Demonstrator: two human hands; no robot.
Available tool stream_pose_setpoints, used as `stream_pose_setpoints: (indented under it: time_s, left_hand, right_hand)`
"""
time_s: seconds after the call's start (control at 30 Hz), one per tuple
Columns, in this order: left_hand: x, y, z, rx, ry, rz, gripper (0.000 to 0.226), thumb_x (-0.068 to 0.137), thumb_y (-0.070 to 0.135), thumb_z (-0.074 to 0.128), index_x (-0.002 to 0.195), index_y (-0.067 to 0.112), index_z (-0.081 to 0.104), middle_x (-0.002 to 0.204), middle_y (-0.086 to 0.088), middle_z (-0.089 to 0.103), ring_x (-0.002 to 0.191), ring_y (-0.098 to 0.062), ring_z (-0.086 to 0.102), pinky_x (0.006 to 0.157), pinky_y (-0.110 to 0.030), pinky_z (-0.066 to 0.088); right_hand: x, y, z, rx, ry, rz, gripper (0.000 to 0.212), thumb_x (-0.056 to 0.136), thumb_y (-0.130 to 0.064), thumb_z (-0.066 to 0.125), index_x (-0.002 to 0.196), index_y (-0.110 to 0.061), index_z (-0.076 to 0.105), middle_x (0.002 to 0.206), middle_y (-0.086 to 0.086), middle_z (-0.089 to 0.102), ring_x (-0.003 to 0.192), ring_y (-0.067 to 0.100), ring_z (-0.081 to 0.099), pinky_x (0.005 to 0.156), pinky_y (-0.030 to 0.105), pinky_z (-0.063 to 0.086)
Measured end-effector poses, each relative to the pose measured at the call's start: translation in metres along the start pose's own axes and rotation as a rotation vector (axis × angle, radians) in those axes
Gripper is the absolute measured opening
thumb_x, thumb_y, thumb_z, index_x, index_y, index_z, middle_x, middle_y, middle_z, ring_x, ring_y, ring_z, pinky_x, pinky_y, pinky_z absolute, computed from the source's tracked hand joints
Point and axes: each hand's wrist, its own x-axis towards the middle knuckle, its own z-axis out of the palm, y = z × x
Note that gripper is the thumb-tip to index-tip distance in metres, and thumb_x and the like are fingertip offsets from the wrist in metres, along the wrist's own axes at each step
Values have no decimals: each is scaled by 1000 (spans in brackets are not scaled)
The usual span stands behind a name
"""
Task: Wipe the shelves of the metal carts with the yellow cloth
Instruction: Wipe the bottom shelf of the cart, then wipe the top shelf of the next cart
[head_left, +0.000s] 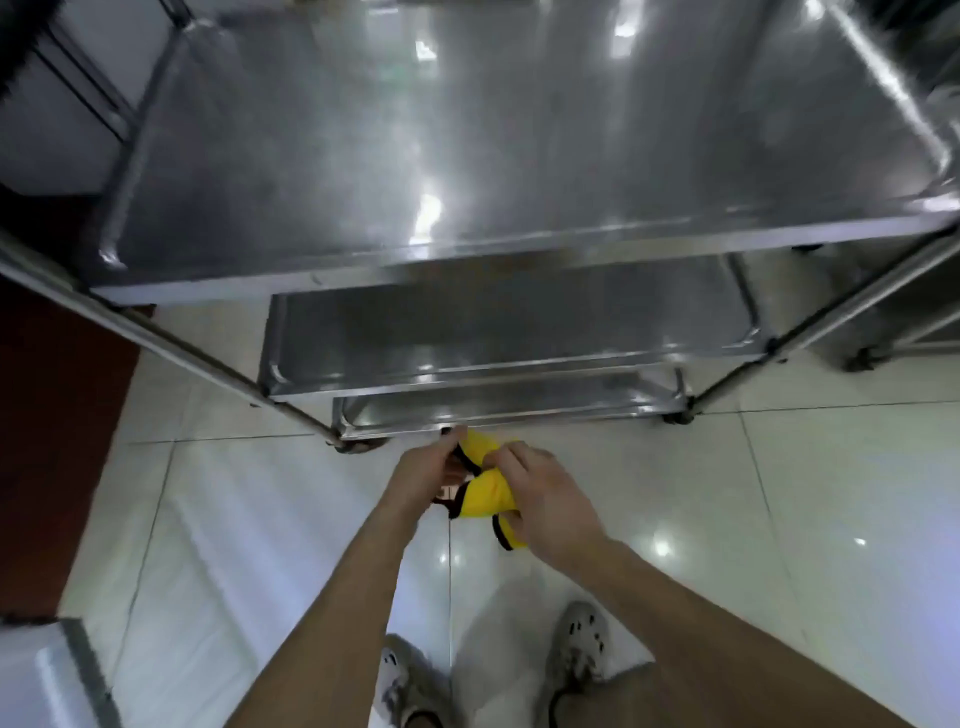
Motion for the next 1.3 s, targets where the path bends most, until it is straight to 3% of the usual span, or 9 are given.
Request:
stream_pose_setpoints:
  time_s: [0.2,0.37,0.5,0.6,0.7,0.83,1.0,1.1,1.3]
  left_hand:
    - [-145,79,39,97,-20,233,17,100,7,68,113,7,78,109,-16,81,107,-35,78,93,-46,66]
    - [-252,109,85,255,78,508,17,88,28,70,105,26,73,92,6,79,88,-12,75,84,-44,62]
    - [-312,96,123,325,62,642,21,80,28,57,98,27,67,78,12,69,68,-8,58,68,-38,50]
    - [-349,80,152,342,21,717,19,85,19,57,100,27,65,79,13,67,69,-10,56,64,-37,48]
    - [-385,58,189,361,-17,795,20,88,9,58,99,24,64,80,10,65,72,-10,56,66,-31,48]
    - [-427,27,246,414,-66,822,22,101,4,65,104,26,67,90,6,72,85,-11,68,74,-26,56]
    - [-459,20,328,491,-139,822,13,104,12,66,108,25,67,93,-2,72,92,-28,70,76,-47,57]
    - [-458,35,382,535,-223,837,14,103,16,69,105,29,65,87,4,72,79,-9,66,68,-29,50]
    - [-449,88,525,397,-275,778,22,95,-2,79,103,10,63,89,1,72,83,-13,66,80,-28,55]
  right_hand:
    - [-85,-27,-109,-142,147,-247,75,68,-20,87,136,-20,57,142,11,57,136,28,52,120,56,38]
    - [-158,-13,-172,-181,94,-295,87,91,-76,62,160,-29,40,177,13,12,165,23,12,131,59,8]
    - [-222,0,-214,32,300,-164,64,104,-53,61,158,-25,42,172,-2,28,158,17,30,122,51,39]
    - [-268,10,-257,236,444,68,76,97,-48,73,160,-30,34,161,-9,39,142,14,49,109,46,53]
    - [-311,19,-298,375,429,211,99,83,-50,88,160,-33,28,153,-9,48,134,11,54,106,36,50]
    - [-376,43,-339,315,317,266,38,89,-32,83,122,-29,65,107,-10,71,101,14,68,93,42,58]
    - [-452,95,-385,183,59,319,36,89,-45,80,118,-31,63,107,-8,69,97,16,65,81,37,57]
    - [-479,145,-421,193,132,338,26,97,-27,72,121,-30,64,110,-5,71,99,19,67,89,43,61]
    - [-510,257,-522,208,398,270,45,100,-18,66,138,-36,52,125,-12,69,113,15,66,98,37,56]
